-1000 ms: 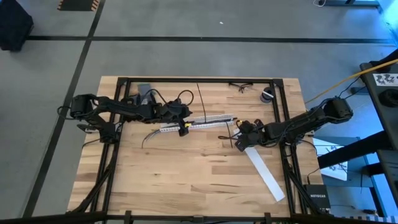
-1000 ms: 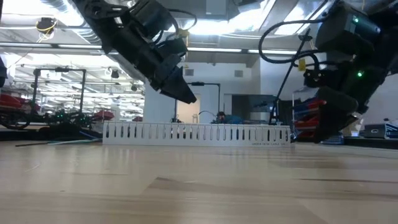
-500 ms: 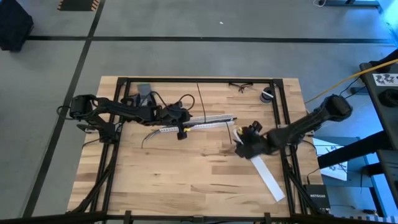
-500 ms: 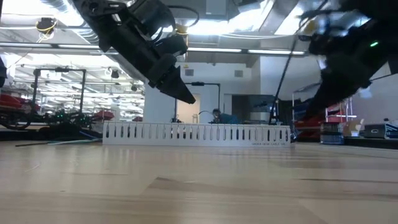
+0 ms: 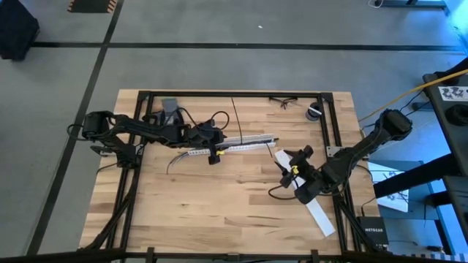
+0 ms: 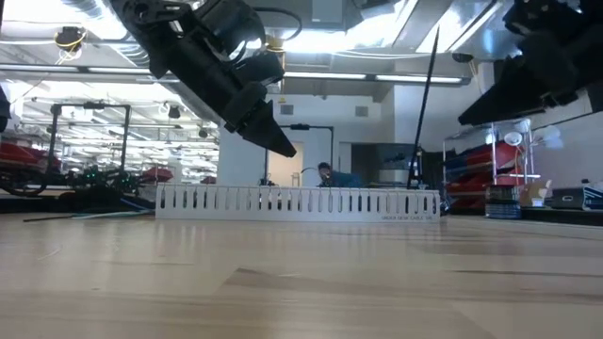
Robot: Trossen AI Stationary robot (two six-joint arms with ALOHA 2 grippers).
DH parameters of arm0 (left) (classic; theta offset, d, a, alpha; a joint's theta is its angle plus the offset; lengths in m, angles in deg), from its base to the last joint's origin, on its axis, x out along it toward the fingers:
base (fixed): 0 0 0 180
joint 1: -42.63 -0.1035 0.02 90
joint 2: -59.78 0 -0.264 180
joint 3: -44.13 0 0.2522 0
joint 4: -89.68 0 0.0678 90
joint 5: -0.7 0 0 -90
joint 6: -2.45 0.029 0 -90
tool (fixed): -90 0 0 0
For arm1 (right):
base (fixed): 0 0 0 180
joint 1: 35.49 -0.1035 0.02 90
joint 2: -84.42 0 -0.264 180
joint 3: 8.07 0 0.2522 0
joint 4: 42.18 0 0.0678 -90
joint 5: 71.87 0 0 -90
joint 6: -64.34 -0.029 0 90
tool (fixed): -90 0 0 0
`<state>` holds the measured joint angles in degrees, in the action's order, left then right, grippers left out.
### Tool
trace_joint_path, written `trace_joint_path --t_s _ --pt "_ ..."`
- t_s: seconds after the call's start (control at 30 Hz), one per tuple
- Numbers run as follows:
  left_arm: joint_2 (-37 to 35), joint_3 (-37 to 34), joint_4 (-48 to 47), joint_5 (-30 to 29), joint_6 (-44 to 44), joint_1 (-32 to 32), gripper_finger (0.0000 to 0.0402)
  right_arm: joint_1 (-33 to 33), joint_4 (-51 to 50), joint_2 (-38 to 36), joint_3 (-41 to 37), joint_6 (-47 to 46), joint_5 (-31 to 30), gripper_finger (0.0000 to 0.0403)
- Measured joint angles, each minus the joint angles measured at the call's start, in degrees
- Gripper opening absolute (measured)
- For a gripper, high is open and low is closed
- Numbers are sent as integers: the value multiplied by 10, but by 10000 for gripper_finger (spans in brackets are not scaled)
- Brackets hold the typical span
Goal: Ziptie cables
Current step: Close the white cable duct with the lid
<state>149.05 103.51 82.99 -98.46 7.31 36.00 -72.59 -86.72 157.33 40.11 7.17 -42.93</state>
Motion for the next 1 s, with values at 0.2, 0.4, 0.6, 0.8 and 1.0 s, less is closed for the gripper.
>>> trace_joint_path --t_s 0.2,0.4,0.6,0.8,1.0 --pt "0 0 0 0 -1 0 214 24 38 0 0 -1 9 271" --pt "0 0 0 0 -6 1 214 67 51 -2 0 4 119 271" --pt "0 0 -6 0 -3 7 214 73 20 -22 0 -33 109 271" --pt "0 0 -10 0 -4 8 214 71 16 -17 -30 -85 130 271" --pt "0 0 -9 0 -5 8 214 71 34 -7 -42 -85 136 271"
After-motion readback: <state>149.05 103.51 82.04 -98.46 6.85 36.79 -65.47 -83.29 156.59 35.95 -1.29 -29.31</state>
